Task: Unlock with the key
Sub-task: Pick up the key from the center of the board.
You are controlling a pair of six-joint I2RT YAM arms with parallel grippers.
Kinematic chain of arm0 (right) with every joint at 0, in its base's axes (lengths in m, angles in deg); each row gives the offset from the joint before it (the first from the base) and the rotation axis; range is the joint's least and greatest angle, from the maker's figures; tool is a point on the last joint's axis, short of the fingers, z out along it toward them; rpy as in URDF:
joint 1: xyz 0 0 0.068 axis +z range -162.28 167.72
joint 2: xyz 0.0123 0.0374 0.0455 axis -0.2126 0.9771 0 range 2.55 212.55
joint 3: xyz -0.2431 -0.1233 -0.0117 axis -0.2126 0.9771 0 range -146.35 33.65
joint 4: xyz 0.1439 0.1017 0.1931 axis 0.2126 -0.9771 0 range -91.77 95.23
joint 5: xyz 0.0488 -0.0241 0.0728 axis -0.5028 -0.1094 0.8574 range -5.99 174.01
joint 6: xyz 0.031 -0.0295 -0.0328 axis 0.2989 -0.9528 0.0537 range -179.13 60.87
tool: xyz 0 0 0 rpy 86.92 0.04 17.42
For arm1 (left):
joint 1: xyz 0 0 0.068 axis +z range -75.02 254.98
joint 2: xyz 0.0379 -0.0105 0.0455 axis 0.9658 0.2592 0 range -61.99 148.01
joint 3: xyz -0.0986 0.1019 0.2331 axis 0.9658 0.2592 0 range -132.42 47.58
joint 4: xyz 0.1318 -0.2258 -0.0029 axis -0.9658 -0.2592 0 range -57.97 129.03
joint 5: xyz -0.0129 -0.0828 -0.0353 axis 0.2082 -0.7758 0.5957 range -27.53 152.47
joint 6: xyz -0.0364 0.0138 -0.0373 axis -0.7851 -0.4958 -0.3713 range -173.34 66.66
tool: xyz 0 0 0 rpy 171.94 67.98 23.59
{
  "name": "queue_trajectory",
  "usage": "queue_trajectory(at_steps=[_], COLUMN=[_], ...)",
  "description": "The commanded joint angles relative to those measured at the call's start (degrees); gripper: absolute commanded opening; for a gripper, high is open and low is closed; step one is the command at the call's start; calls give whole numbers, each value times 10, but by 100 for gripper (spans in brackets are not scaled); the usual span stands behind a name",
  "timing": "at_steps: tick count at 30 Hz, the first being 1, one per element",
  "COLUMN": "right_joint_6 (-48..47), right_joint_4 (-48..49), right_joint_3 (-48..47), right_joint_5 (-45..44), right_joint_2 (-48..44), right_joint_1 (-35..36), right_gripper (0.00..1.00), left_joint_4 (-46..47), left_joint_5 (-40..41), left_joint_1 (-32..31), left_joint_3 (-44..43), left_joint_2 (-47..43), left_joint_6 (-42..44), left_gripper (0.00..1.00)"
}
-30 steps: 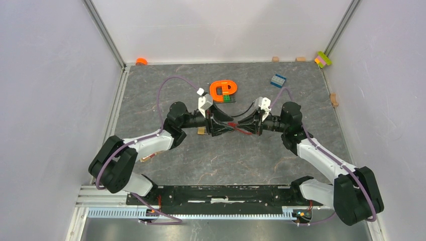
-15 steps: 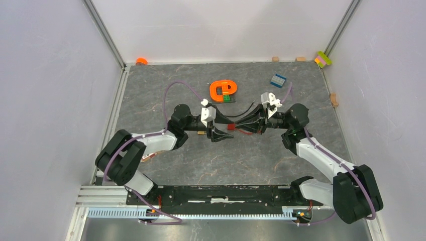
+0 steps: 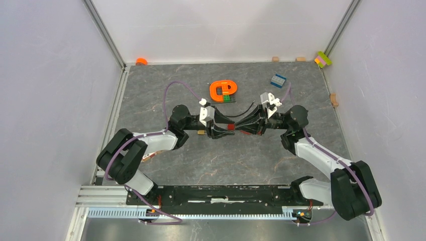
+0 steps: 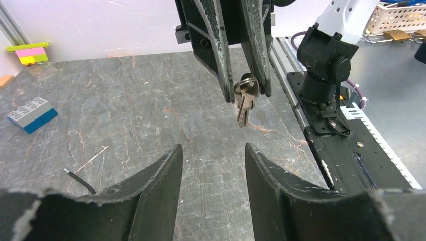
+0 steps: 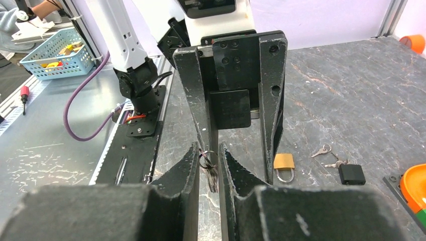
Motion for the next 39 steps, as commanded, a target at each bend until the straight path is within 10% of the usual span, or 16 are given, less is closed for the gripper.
queue_trajectory(at_steps=[1,11,30,39], right_joint_6=[8,-3,-79,-210], right_joint_4=[31,19,-73,-220], right_joint_3=[3,2,-12,-37], right_joint_5=[6,4,-5,-34], right_joint_2=[7,15,9,-5], right_joint_1=[0,0,0,-1], right_gripper=[0,0,0,0], left_joint_4=[26,6,-69,-216], left_joint_5=[-5,-14,-18,-5], left_joint_1=[-8,-11,-14,-14], left_joint_3=[-23,-30,-32,-37], left_joint_2=[-19,-35,-51,-94], left_joint_6=[-22,-29,12,110], left_gripper=[54,48,2,2])
